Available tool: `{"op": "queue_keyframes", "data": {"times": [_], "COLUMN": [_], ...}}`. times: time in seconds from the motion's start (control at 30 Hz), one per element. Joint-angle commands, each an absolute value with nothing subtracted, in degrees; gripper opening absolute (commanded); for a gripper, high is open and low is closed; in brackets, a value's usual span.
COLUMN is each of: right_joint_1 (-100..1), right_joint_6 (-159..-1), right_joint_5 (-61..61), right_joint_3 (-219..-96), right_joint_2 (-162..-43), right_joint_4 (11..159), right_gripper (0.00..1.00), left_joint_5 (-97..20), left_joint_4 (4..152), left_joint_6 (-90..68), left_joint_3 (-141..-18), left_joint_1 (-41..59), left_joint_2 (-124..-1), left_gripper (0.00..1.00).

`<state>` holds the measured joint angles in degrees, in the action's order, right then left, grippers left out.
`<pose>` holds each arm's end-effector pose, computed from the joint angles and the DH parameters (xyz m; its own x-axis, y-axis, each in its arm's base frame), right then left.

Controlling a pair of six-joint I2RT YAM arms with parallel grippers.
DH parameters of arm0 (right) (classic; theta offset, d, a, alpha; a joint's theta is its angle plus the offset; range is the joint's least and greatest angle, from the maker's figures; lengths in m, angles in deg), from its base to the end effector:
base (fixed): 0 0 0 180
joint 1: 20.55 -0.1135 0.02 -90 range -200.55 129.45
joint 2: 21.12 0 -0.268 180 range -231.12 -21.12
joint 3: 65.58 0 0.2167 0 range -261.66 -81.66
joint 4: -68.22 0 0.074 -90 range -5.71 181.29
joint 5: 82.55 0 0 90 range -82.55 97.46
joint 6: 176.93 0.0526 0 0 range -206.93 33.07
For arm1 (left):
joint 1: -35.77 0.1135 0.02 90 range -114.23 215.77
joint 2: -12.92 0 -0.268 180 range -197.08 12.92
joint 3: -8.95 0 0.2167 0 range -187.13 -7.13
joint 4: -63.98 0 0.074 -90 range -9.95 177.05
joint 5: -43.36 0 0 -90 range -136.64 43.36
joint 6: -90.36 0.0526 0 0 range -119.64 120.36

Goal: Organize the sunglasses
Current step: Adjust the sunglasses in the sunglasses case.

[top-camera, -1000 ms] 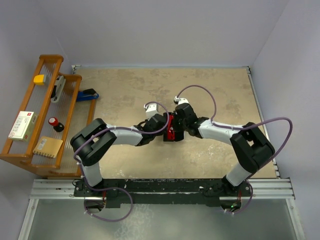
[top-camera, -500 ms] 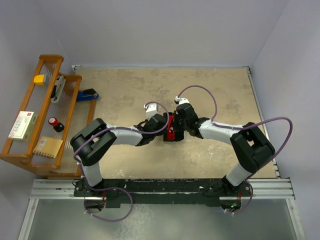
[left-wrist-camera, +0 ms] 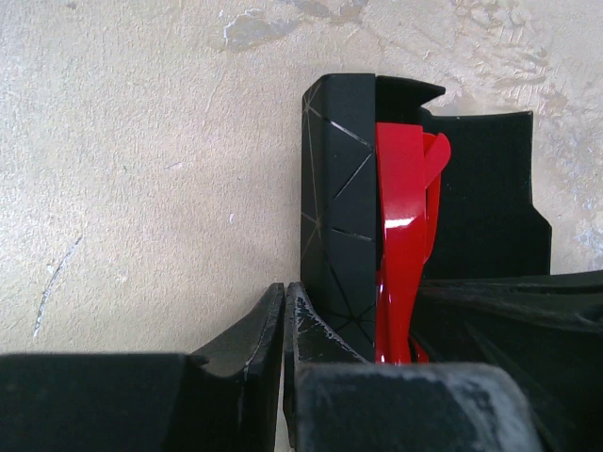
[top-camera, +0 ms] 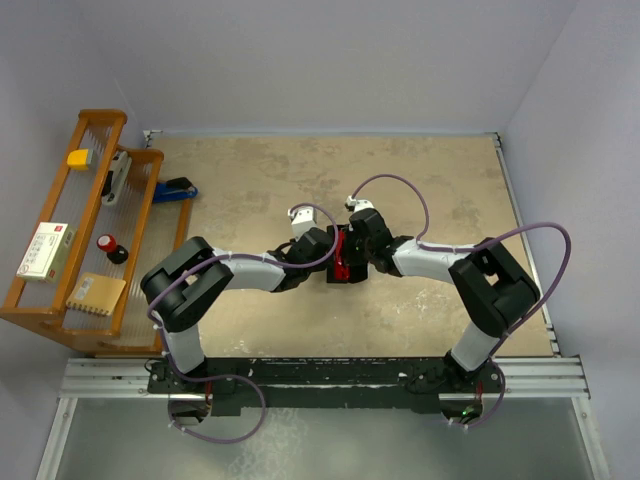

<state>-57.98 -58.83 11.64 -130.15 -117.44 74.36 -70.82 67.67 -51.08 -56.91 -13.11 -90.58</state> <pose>0.2672 0.1997 0.1882 -0.6942 0.0603 -0.7173 -0.2646 0.9054 0.3321 0.2436 -0.2463 0.1612 -0.6499 -0.3402 -0.6796 -0.0373 0.9074 -0.4186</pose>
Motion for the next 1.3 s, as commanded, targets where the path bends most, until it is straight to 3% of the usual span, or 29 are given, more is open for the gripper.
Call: {"op": "queue_keyframes", "data": {"times": [0.0,0.7,1.27], "right_joint_1": [-57.75,-57.77,-57.75], "right_joint_6": [-57.93,-57.88,-60.73], "right_joint_5": [10.23,7.89,17.04], "right_joint_3": [-130.96,-131.74,-129.82], "right_joint_2": [-118.77,-121.17,-108.35], "right_joint_4": [72.02,69.93,78.71], "right_gripper": [0.00,0.00,0.00], "left_joint_5": [-70.00,-69.13,-69.67], "left_joint_4": [67.29,66.60,66.86], "left_joint_6": [-50.93,-51.50,-51.41], "left_joint_3": [-57.47,-57.40,-57.16], "left_joint_1": [-13.36,-13.37,-13.36], "left_joint_2": [-90.18,-91.16,-90.79], "left_gripper": [0.00,0.00,0.00]}}
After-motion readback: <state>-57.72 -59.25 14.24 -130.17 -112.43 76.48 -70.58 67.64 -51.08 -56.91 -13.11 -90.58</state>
